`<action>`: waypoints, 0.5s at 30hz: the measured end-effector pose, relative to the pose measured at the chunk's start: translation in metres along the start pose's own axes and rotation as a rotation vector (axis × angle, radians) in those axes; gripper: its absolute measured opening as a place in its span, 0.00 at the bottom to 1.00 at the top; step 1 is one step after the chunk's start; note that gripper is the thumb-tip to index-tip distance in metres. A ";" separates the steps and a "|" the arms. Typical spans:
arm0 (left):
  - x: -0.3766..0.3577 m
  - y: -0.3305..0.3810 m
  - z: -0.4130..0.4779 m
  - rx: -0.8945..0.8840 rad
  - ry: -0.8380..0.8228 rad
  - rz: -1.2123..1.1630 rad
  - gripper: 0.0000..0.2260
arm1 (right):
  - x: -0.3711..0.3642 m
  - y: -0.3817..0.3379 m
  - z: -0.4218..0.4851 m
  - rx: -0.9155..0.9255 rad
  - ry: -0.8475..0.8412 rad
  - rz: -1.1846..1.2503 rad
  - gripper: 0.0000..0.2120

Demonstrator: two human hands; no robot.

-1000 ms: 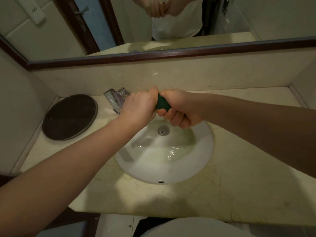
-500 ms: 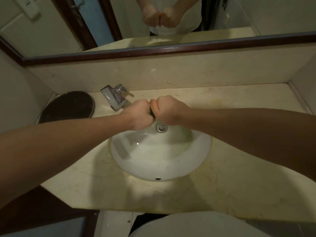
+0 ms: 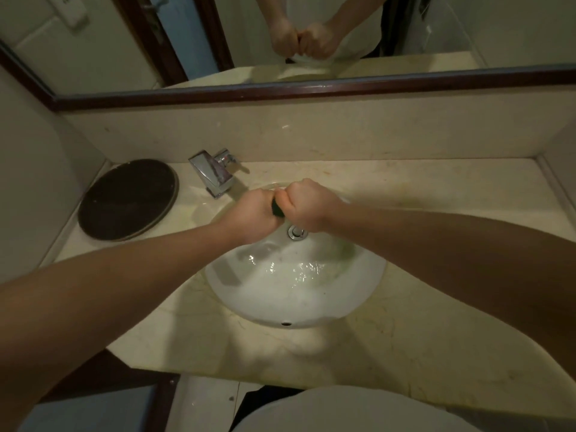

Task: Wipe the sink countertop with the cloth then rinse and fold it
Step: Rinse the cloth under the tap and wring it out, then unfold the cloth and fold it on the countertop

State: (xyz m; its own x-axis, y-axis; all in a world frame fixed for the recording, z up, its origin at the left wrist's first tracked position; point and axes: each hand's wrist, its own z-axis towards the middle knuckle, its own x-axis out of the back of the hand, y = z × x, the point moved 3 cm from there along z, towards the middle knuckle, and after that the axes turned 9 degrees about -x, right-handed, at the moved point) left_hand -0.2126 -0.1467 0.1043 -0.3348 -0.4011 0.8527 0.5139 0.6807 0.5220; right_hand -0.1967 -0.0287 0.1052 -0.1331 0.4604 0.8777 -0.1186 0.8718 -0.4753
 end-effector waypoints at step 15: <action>-0.008 -0.016 -0.045 0.026 0.218 -0.197 0.16 | -0.033 0.007 0.005 -0.527 -0.422 0.632 0.27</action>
State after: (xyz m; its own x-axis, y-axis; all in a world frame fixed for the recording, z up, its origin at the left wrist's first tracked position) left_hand -0.1823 -0.1822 0.0895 -0.2472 -0.6470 0.7213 0.4345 0.5913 0.6794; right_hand -0.1979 -0.0383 0.0728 -0.3799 0.8678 0.3202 0.5479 0.4900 -0.6780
